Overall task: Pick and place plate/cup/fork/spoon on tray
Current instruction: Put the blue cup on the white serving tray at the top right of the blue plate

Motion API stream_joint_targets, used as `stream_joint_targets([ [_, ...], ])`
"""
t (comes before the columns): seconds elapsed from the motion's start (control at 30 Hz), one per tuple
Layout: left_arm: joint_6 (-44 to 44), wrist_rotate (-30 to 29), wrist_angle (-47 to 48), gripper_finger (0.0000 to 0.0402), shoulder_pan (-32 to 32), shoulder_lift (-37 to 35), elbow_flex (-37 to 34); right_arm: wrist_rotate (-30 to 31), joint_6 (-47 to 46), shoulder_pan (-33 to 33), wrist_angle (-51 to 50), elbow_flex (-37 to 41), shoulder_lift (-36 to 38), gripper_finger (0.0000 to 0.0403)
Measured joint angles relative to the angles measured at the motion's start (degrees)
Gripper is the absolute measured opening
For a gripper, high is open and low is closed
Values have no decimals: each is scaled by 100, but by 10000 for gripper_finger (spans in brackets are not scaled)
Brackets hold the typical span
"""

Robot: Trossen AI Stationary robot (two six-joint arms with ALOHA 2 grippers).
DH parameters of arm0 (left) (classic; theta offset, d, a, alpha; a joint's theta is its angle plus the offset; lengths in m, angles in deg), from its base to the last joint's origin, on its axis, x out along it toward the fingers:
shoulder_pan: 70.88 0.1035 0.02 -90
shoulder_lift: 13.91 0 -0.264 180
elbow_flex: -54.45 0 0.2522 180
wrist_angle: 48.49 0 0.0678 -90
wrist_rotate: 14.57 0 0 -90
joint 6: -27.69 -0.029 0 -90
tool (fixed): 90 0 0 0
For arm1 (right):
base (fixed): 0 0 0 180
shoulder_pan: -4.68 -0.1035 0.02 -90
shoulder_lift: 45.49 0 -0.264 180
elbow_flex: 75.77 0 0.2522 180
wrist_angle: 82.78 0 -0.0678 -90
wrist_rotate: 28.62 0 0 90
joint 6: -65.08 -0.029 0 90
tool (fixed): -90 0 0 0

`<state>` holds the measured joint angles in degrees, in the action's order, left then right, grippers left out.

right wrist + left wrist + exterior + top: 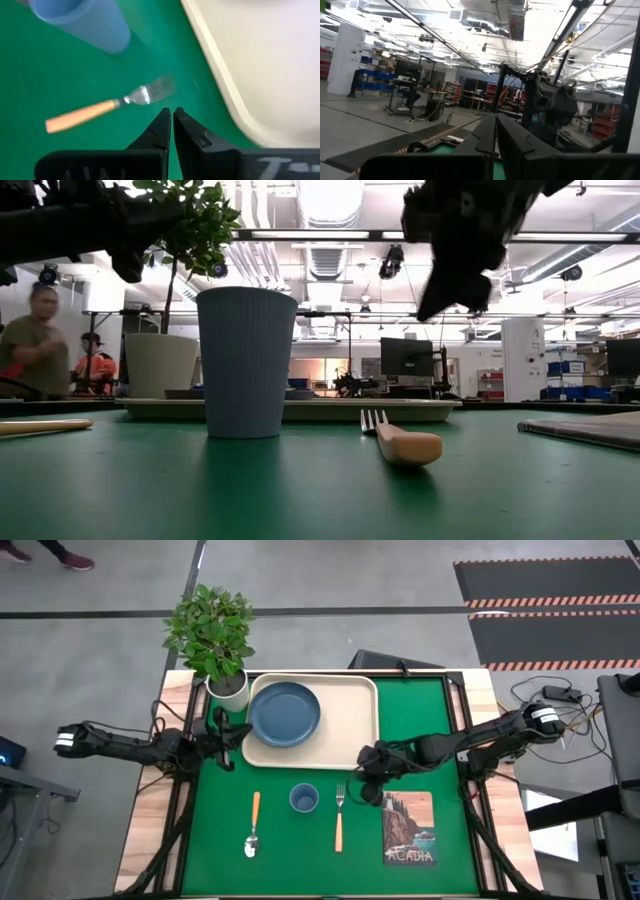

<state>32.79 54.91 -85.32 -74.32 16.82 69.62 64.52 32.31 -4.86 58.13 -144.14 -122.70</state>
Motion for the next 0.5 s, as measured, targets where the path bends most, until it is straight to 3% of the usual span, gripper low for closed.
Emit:
stream_joint_targets([
  [0.2, -7, -104, 2, 0, 7, -12, 0, 238, -182, 2, -598, -146, -9, 11],
  [0.5, -7, -104, 9, 0, 7, -1, 0, 355, -117, 2, -621, -201, -9, 11],
])
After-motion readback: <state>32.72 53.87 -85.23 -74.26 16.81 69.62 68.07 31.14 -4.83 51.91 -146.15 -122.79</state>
